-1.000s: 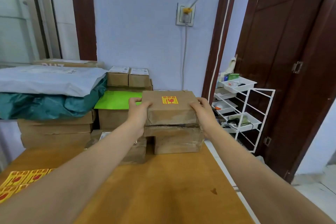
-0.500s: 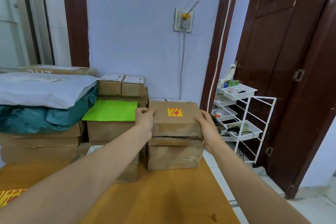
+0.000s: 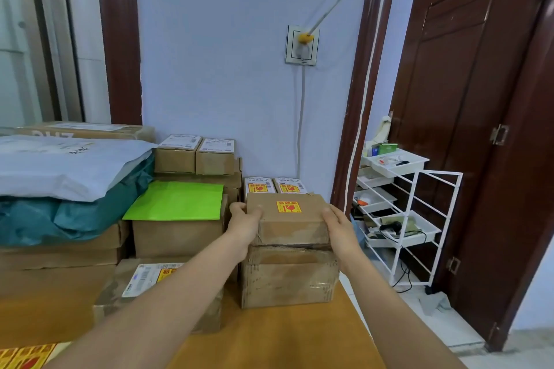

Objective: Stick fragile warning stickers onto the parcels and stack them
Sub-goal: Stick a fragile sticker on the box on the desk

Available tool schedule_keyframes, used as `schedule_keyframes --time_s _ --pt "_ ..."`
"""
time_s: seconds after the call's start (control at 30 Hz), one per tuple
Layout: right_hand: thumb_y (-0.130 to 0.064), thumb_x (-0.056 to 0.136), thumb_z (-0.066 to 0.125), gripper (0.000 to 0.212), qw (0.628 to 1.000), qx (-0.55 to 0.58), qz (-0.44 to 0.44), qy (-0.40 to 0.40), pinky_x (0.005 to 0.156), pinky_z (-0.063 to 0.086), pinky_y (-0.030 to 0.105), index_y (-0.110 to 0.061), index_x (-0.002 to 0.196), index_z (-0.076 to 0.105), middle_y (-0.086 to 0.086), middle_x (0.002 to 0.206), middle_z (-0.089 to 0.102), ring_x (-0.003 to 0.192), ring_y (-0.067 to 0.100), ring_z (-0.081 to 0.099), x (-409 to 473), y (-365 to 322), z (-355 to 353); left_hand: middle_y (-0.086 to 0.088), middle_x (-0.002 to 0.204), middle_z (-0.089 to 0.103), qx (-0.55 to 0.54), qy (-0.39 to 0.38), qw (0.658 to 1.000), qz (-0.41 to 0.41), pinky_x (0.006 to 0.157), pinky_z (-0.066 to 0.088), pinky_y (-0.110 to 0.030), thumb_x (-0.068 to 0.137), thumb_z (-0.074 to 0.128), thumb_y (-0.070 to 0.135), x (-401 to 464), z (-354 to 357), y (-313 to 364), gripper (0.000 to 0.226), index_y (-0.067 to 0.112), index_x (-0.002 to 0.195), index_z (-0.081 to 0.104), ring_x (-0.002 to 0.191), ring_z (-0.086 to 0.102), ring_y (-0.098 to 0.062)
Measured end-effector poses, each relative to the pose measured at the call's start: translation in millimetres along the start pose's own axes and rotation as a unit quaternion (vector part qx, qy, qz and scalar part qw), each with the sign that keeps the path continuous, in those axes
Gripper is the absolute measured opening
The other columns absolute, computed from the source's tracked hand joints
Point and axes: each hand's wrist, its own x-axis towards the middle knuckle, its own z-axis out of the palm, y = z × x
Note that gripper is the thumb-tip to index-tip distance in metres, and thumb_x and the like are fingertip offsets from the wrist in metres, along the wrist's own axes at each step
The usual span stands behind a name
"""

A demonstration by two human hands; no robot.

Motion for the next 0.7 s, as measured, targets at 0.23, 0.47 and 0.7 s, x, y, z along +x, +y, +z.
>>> schedule_keyframes --time_s 0.23,0.47,0.7 --pt "-0.042 0.099 0.042 0.046 1.000 -0.022 -0.009 -0.002 0.107 0.040 0.042 -0.023 0.140 0.045 -0.003 0.130 0.056 0.120 0.017 0.052 -5 3 -1 -0.006 0.100 0.054 -0.011 0.010 1.000 0.008 0.076 0.046 -0.032 0.098 0.048 0.030 0 3 -5 0.026 0.019 0.116 0.034 0.083 0.054 -0.020" --pt "-0.049 0.098 0.038 0.050 0.999 -0.045 0.017 0.002 0.105 0.039 0.037 -0.019 0.138 0.044 -0.003 0.122 0.053 0.121 0.021 0.049 -18 -2 -2 -0.008 0.119 0.054 0.057 0.004 0.998 0.034 0.087 0.043 -0.034 0.098 0.043 0.043 -8 1 -5 0.049 0.015 0.137 0.031 0.100 0.053 -0.025" --pt "-0.030 0.099 0.046 0.036 0.982 -0.184 0.037 0.016 0.095 0.042 0.036 -0.007 0.127 0.051 0.011 0.124 0.057 0.115 0.027 0.052 -30 -9 -9 -0.009 0.142 0.046 0.248 -0.056 0.961 0.106 0.095 0.035 -0.029 0.098 0.042 0.044 -25 -21 8 0.060 0.010 0.145 0.027 0.127 0.045 -0.027"
